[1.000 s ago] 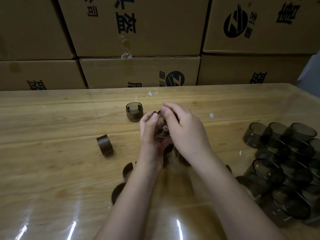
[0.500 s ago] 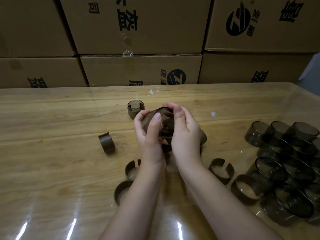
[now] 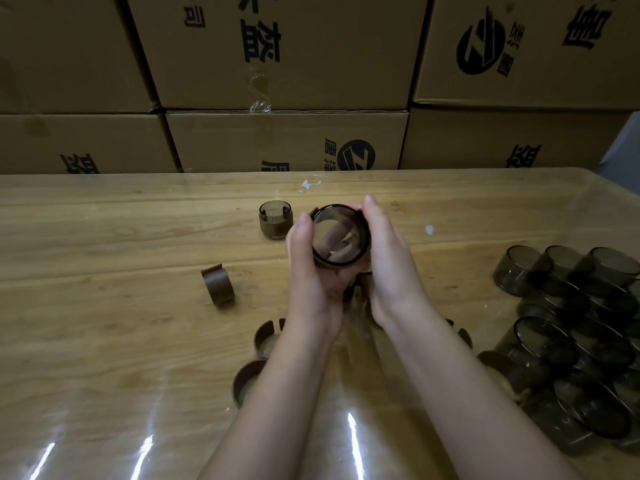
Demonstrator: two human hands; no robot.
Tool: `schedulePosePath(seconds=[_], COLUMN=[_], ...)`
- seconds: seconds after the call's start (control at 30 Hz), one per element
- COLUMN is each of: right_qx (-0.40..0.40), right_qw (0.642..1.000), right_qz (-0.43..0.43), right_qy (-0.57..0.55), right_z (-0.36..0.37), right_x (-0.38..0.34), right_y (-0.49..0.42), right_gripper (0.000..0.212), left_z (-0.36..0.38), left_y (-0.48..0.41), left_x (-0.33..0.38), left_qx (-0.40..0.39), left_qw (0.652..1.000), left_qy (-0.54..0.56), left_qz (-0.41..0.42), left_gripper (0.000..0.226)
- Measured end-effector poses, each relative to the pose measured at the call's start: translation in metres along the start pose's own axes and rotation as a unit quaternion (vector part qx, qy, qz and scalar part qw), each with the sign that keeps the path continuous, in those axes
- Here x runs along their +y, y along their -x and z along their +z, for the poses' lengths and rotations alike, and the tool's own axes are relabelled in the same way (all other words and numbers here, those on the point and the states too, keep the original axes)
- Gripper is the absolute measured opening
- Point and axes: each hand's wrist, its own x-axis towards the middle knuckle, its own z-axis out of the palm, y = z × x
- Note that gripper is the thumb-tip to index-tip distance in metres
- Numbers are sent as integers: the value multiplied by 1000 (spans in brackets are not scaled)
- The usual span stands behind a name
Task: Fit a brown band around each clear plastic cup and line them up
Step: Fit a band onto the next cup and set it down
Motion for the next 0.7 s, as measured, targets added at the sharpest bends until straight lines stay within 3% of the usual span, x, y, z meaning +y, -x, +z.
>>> schedulePosePath(seconds=[0.07, 0.3, 0.47, 0.7], right_qx=[-14, -48, -74, -36], right_qw=[1000, 997, 994, 999], right_qz=[18, -15, -17, 0], right_qy=[12, 63, 81, -35], right_z=[-2, -13, -18, -14], right_x=[-1, -11, -17, -8], right_y=[-3, -4, -3, -6], right_gripper=[53, 78, 77, 65], left_z=[-1, 1, 3, 7], left_y=[-1, -1, 0, 3], left_x=[0, 3, 5, 3], left_qx=[-43, -105, -124, -103], left_qw=[999, 994, 992, 993], left_qy=[10, 10, 14, 32], left_qz=[-22, -21, -19, -45], left_gripper=[48, 53, 55, 49])
